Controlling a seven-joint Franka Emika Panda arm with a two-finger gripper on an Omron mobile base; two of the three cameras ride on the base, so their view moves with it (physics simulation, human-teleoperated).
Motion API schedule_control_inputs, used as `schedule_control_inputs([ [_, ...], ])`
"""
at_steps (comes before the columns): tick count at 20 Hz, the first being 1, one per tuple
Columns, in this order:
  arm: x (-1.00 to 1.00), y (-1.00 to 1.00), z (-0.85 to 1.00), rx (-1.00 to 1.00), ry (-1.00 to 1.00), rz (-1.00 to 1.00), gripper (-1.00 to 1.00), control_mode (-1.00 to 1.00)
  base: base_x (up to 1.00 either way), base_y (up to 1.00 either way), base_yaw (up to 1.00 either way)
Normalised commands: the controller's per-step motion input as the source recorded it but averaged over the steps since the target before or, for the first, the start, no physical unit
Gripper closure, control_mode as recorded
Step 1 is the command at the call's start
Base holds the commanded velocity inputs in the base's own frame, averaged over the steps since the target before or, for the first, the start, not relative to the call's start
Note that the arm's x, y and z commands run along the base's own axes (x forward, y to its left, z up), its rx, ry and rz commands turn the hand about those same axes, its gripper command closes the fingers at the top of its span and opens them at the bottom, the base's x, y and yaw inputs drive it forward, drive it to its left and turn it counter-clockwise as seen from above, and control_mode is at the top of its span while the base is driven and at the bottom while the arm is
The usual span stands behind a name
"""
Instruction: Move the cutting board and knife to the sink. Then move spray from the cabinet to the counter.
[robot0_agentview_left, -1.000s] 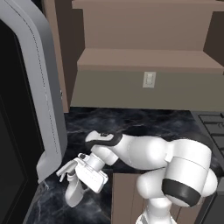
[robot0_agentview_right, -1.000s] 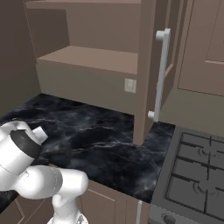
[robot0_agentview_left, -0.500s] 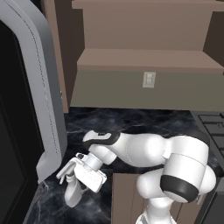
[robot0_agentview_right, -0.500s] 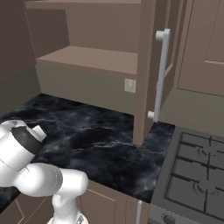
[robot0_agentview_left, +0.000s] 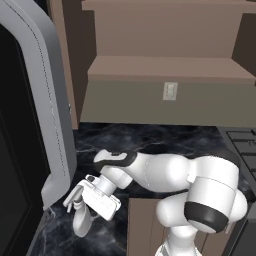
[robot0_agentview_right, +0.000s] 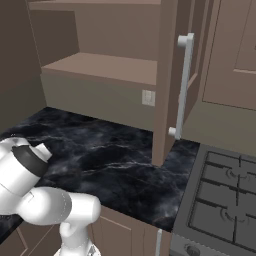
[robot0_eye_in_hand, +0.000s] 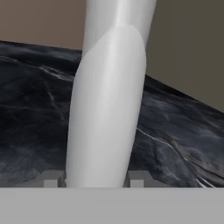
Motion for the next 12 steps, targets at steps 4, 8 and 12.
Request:
schedule_control_inputs([
  [4,-0.16,-0.13,-0.25,0.03,-0.03,0.00,1.00,-1.00,0.00,0.00,0.00],
  [8,-0.19,-0.13,-0.27,0.01,-0.01,0.00,1.00,-1.00,0.00,0.00,0.00],
  [12,-0.17,-0.13,-0.27,0.01,0.00,0.00,1.00,-1.00,0.00,0.00,0.00],
])
